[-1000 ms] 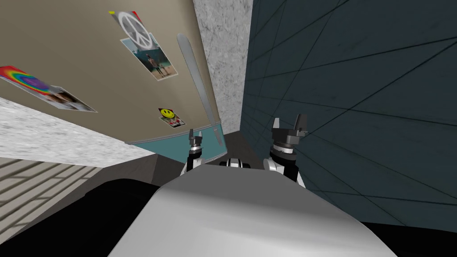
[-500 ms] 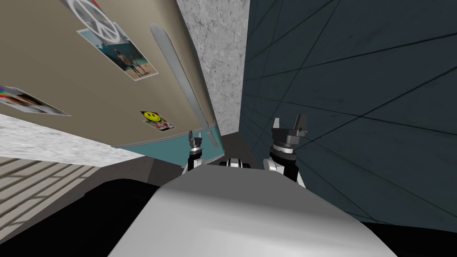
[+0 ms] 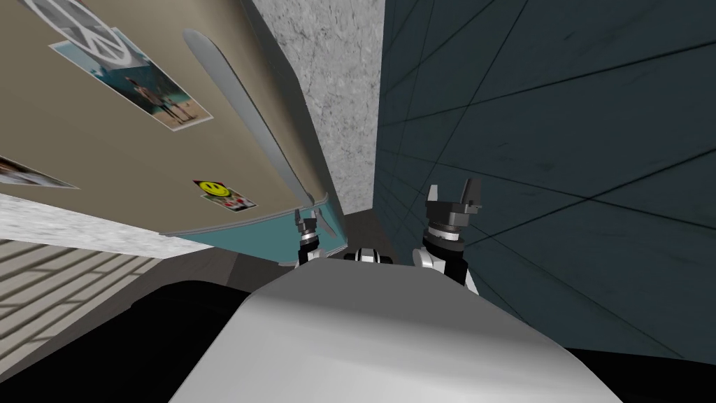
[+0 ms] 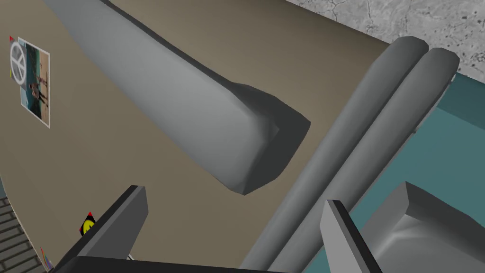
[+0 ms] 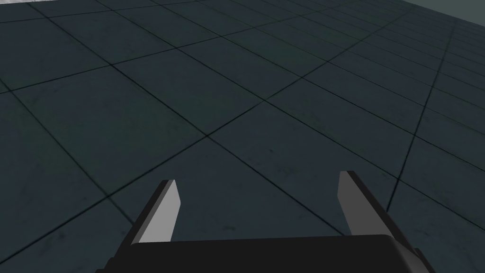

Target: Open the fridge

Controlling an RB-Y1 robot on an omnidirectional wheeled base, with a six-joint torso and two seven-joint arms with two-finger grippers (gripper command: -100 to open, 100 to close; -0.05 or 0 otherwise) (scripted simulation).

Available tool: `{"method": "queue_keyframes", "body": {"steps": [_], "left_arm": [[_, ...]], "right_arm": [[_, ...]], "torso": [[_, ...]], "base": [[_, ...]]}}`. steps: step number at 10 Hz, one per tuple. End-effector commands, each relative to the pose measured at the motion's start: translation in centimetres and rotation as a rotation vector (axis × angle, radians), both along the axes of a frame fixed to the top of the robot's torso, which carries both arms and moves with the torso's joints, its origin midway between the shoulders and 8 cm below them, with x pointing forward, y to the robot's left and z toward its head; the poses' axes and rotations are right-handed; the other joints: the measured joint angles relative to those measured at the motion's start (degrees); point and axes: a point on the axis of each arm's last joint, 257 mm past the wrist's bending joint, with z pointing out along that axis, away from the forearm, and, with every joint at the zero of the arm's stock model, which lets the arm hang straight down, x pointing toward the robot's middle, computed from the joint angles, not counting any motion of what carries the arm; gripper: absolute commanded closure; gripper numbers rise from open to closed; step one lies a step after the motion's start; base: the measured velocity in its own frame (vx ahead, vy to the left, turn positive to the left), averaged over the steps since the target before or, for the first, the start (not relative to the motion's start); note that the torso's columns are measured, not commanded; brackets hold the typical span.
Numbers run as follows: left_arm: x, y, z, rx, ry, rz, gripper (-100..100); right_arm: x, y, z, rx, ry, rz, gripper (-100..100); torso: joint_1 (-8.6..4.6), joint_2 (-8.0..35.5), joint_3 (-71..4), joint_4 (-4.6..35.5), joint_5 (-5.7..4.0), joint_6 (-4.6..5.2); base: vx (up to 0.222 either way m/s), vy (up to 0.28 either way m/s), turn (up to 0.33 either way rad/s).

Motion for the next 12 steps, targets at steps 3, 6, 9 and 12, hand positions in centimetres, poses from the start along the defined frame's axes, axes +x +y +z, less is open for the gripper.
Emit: {"method": "queue_keyframes", "body": {"steps": [3, 6, 9, 12], "left_arm": [[-0.2, 0.3, 0.3, -0.044, -0.016, 0.020, -100], [-0.3, 0.5, 1.7, -0.042, -0.016, 0.020, -100], [-0.2, 0.2, 0.0, -0.045, -0.016, 0.020, 100], [-0.1, 0.3, 0.1, -0.017, -0.010, 0.010, -100]], "right_arm": [[0.0, 0.0, 0.0, 0.000, 0.000, 0.000, 0], [0.0, 0.0, 0.0, 0.000, 0.000, 0.000, 0], [0.0, 0.0, 0.0, 0.000, 0.000, 0.000, 0], [0.0, 0.0, 0.0, 0.000, 0.000, 0.000, 0]], "torso": [[-0.11, -0.2, -0.2, -0.1, -0.01, -0.03], [-0.15, -0.2, -0.1, 0.0, -0.12, -0.16], [-0.14, 0.0, -0.1, 0.0, -0.12, -0.13], [-0.20, -0.1, -0.1, 0.0, -0.14, -0.18]], "base": [[0.016, -0.012, 0.007], [0.052, 0.011, 0.009], [-0.031, -0.009, -0.003], [-0.034, -0.010, -0.006]]}}
